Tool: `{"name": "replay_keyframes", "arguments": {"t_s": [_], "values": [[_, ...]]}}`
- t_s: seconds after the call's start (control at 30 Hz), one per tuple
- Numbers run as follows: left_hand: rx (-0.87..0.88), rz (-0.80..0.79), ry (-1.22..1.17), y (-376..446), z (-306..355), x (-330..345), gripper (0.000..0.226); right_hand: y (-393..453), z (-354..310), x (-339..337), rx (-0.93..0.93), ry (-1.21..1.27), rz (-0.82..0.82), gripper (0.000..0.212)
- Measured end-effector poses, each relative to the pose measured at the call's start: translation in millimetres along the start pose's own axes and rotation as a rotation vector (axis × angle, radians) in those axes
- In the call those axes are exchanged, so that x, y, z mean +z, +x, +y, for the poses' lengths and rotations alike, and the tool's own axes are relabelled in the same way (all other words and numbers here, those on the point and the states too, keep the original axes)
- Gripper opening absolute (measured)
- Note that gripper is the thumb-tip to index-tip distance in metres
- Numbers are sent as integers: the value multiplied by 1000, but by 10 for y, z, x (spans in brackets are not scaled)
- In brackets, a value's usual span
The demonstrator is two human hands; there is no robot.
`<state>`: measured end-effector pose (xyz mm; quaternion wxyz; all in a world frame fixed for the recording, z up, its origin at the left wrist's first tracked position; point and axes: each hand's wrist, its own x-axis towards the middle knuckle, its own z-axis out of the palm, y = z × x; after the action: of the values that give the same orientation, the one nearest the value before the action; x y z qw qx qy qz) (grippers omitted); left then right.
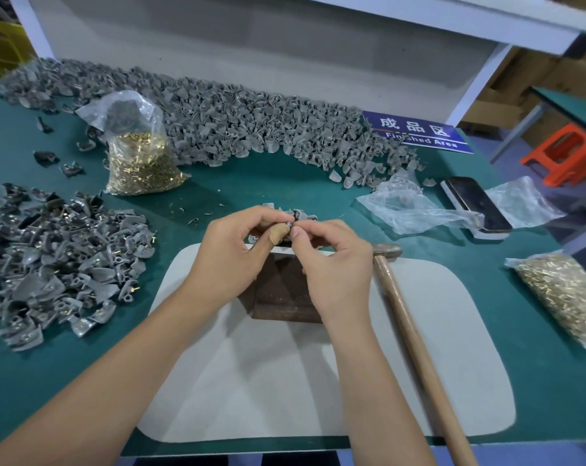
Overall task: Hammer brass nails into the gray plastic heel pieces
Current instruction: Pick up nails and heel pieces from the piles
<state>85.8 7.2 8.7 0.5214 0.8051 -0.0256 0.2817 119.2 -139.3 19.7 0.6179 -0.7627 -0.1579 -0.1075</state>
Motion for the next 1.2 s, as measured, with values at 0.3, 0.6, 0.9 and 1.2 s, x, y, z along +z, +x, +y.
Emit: {"name": "replay_keyframes", "arguments": {"t_s": [0.3, 0.6, 0.9, 1.2], "values": [[-41, -6, 35, -10, -66, -20, 15, 142, 33, 14, 107, -85, -153, 16], [-99, 79, -104, -13, -26, 65, 14, 119, 12, -10, 159, 62, -72, 10], [-144, 50, -132, -7, -47, 18, 10, 99, -27, -4, 119, -1, -126, 9], [-114, -36, -130, 35, -104, -55, 10, 83, -8, -3, 124, 8, -114, 16]]}}
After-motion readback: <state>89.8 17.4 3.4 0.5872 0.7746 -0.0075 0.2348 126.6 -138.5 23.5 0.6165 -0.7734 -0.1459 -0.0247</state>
